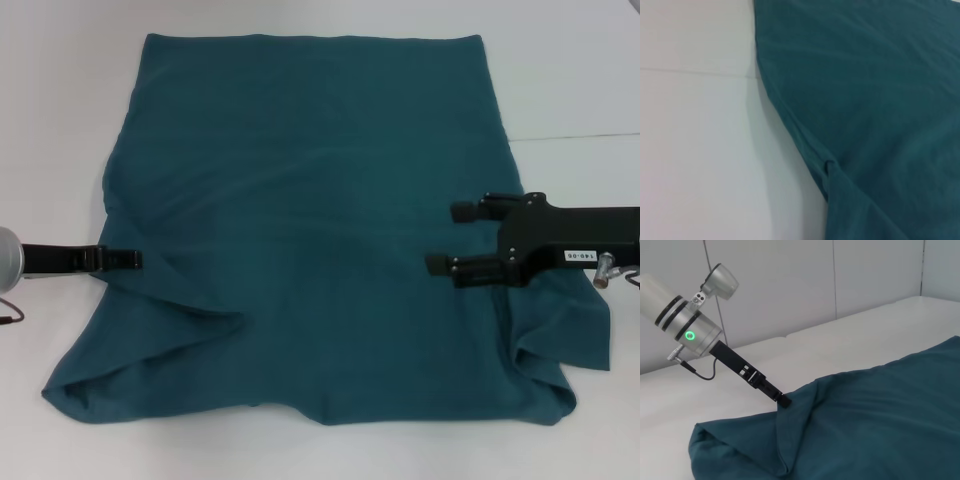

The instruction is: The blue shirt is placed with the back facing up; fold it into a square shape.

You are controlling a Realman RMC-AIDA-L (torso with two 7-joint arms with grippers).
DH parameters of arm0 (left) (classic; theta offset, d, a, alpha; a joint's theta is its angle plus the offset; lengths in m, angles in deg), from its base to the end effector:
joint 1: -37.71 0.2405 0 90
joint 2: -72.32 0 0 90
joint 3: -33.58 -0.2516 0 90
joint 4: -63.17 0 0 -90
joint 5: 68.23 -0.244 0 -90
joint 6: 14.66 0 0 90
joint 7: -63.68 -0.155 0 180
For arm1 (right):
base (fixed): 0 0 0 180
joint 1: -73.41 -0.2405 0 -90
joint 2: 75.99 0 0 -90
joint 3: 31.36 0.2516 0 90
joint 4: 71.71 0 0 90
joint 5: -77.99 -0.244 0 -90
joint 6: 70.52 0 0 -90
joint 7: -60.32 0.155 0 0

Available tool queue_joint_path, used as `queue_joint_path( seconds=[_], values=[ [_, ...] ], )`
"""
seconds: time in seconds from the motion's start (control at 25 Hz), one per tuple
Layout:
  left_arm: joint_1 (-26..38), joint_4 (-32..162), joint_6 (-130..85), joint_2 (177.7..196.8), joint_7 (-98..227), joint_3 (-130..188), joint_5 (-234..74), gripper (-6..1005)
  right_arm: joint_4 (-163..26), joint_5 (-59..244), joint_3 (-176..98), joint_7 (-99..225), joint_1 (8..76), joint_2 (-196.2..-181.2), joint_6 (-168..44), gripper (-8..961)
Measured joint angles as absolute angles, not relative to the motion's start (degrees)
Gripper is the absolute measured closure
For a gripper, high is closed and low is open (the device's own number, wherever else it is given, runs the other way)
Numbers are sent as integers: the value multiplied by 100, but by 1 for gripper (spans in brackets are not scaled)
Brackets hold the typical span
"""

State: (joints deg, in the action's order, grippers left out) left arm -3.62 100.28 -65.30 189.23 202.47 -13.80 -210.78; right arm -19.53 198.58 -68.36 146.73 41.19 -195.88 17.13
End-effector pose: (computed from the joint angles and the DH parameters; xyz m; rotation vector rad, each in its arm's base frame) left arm -0.3055 0.4624 0.0082 -2.0115 -1.4041 -0.1277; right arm 0.2546 0.3926 0.0415 -2.6473 0.5160 0.5159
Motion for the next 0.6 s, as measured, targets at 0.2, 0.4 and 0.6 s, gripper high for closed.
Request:
queue_joint_path(
  seconds=[0.2,0.4,0.6],
  values=[
    [-361,10002,-6508,18940,20238,-1384,-21082,62,-1956,19858,-6836,14672,4127,-19587,1718,26],
    [-347,9999,-6465,18945,20237,-1389,-21086,63,-1955,19858,-6836,14671,4124,-19588,1743,26],
    [-378,9873,-6393,18956,20192,-1387,-21088,63,-1954,19857,-6836,14672,4128,-19587,1742,26]
  ],
)
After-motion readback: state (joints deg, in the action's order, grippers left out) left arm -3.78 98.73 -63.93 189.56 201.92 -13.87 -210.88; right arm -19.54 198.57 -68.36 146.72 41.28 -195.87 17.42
